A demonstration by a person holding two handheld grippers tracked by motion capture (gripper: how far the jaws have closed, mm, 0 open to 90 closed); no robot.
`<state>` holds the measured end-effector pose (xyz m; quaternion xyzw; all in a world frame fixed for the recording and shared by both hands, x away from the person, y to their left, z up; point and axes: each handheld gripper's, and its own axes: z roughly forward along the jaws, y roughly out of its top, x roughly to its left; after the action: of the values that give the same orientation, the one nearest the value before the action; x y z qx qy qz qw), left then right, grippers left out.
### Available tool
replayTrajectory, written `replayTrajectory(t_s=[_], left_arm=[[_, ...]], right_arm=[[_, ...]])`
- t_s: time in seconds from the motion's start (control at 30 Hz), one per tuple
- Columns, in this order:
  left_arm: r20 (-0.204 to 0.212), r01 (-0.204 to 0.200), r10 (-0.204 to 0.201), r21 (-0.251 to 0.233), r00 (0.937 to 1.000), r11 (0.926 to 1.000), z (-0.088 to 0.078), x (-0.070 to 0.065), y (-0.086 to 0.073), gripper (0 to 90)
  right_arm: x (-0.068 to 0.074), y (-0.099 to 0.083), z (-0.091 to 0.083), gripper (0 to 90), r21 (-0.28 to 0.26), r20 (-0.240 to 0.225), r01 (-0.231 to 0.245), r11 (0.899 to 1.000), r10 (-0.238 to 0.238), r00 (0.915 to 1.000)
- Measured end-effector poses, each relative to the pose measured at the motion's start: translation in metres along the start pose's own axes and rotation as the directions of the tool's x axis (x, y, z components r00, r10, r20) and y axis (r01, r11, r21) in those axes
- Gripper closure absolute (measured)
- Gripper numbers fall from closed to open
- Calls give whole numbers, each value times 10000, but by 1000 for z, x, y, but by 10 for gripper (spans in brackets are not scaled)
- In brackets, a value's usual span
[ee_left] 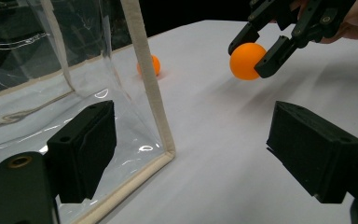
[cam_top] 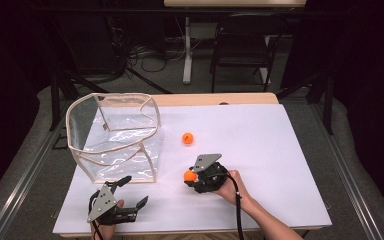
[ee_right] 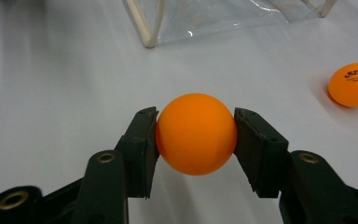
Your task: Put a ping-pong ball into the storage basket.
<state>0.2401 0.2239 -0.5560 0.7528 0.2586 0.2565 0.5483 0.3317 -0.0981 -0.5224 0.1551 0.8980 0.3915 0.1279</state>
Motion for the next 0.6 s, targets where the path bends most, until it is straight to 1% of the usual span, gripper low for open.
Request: replayTrajectory(t_s=[0.23,0.37,0.4,0.53,0.6], left_arm=[[-13,28,-28,-37,10000,10000,0,0,0,157],[-36,6,-6,-15,10000,10000,-1,0,0,157],[-51,13,-13,-51,10000,10000,-2,0,0,157],[-66,99,-100,-71,9999,9999,-2,1,0,157],[-56,47,-47,-54,10000,10000,-1,1,0,157]], right_arm=[[-1,1,-4,512,-209,55,-48,9998,49,10000],[-1,2,-6,512,-287,119,18,9996,-15,9999],[-1,3,-7,513,-400,170,-1,9992,8,9999],[-2,4,-9,513,-573,222,-23,9984,36,9997],[-2,4,-10,513,-626,241,-55,9980,70,9997]])
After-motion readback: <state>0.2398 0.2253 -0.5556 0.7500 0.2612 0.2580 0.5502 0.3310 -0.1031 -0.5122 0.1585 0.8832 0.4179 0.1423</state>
